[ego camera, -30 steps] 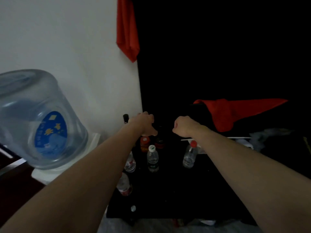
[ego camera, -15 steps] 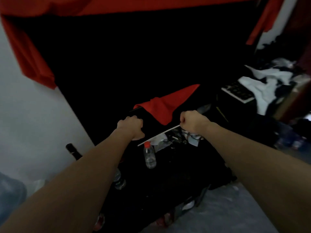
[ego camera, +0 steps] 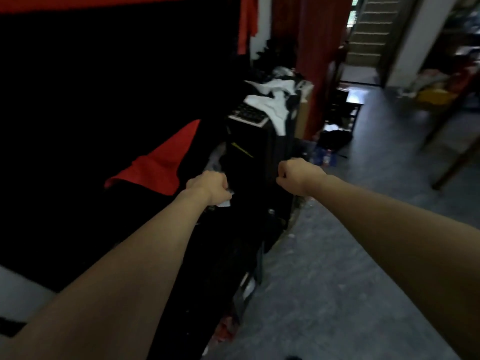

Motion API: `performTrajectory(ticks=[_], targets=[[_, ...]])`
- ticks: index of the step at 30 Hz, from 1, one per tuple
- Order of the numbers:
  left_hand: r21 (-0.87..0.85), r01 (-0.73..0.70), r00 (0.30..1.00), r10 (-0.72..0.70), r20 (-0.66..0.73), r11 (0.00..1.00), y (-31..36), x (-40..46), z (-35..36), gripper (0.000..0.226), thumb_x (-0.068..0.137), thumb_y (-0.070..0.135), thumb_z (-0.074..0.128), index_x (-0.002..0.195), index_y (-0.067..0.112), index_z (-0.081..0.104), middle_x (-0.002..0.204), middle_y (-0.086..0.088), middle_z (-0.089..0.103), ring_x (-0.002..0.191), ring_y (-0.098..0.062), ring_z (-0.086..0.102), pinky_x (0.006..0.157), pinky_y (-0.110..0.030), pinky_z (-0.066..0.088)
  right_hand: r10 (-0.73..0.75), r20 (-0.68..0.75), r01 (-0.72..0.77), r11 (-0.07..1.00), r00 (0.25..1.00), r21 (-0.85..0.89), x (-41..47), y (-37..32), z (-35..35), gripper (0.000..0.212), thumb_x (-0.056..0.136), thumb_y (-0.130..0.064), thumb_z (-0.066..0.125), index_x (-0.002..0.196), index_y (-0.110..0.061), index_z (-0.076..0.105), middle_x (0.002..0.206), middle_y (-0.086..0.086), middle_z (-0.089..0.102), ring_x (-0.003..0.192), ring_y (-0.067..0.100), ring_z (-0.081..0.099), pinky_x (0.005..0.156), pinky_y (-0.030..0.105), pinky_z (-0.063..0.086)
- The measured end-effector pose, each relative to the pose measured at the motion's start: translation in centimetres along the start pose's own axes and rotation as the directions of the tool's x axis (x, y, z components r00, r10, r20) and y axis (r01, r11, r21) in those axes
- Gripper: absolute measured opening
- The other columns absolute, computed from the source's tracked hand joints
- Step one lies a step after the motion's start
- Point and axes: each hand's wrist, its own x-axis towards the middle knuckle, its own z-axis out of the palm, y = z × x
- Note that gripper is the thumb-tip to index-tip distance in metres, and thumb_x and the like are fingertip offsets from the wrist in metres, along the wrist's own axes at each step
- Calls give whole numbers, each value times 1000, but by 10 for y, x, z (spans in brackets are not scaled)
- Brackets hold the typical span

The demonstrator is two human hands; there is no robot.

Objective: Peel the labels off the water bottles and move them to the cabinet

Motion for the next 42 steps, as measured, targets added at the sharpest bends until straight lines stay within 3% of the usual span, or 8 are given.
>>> performTrajectory(ticks=[5, 8, 13, 17, 21, 32, 35, 42], targets=[[74, -150, 989, 150, 2, 986, 70, 10, 7, 40, 95, 41, 63, 131, 26, 61, 136, -2, 60, 126, -27, 57, 101, -39, 46, 201, -103, -194, 978, 974, 76, -40, 62, -12, 32, 97, -32, 51, 110, -6, 65, 116, 20, 65, 105, 40, 61, 91, 46, 53], [96, -216, 976, 215, 21, 972, 106, 15, 9, 38, 94, 44, 63, 129, 28, 62, 133, -1, 61, 123, -27, 58, 95, -38, 45, 269, -146, -248, 957, 952, 151, -64, 87, -21, 31, 96, -31, 50, 102, -7, 69, 108, 20, 68, 96, 39, 62, 86, 43, 54], [119, -351, 936, 350, 32, 929, 183, 15, 12, 34, 94, 42, 63, 125, 27, 65, 129, -1, 63, 119, -27, 60, 96, -38, 49, 403, -195, -365, 908, 894, 204, -110, 142, -28, 35, 97, -35, 50, 109, -7, 67, 115, 17, 67, 106, 38, 61, 87, 40, 51], [-1, -451, 893, 450, 19, 893, 246, 14, 16, 18, 92, 39, 67, 108, 32, 69, 125, -1, 66, 116, -25, 62, 99, -37, 52, 483, -194, -452, 873, 854, 184, -145, 196, -41, 32, 96, -29, 53, 115, -6, 66, 120, 17, 65, 110, 37, 60, 93, 44, 52], [28, -524, 852, 524, -7, 851, 316, 6, 22, 10, 90, 39, 67, 98, 35, 64, 124, -1, 67, 115, -24, 63, 100, -38, 52, 577, -206, -541, 815, 791, 207, -190, 256, -56, 33, 96, -28, 53, 113, -4, 67, 117, 19, 66, 107, 38, 61, 91, 44, 54], [191, -600, 798, 599, 72, 776, 504, 5, 65, 30, 94, 39, 63, 121, 27, 66, 132, -3, 62, 121, -26, 59, 106, -46, 47, 705, -235, -639, 707, 669, 303, -313, 430, -80, 14, 92, -28, 55, 98, -16, 60, 111, 12, 67, 98, 32, 60, 77, 34, 45], [185, -605, 795, 601, 84, 774, 549, 12, 72, 30, 93, 39, 64, 121, 26, 65, 131, -3, 62, 122, -27, 58, 107, -49, 46, 762, -216, -673, 643, 611, 365, -346, 477, -78, 24, 94, -29, 56, 107, -11, 65, 116, 13, 67, 103, 31, 61, 77, 31, 42], [222, -699, 711, 696, 104, 680, 654, 28, 96, 31, 91, 38, 66, 119, 25, 69, 127, -2, 66, 119, -25, 60, 98, -34, 51, 825, -144, -665, 532, 547, 524, -378, 557, -66, 30, 95, -31, 61, 116, -12, 67, 118, 10, 68, 112, 29, 61, 80, 30, 42]])
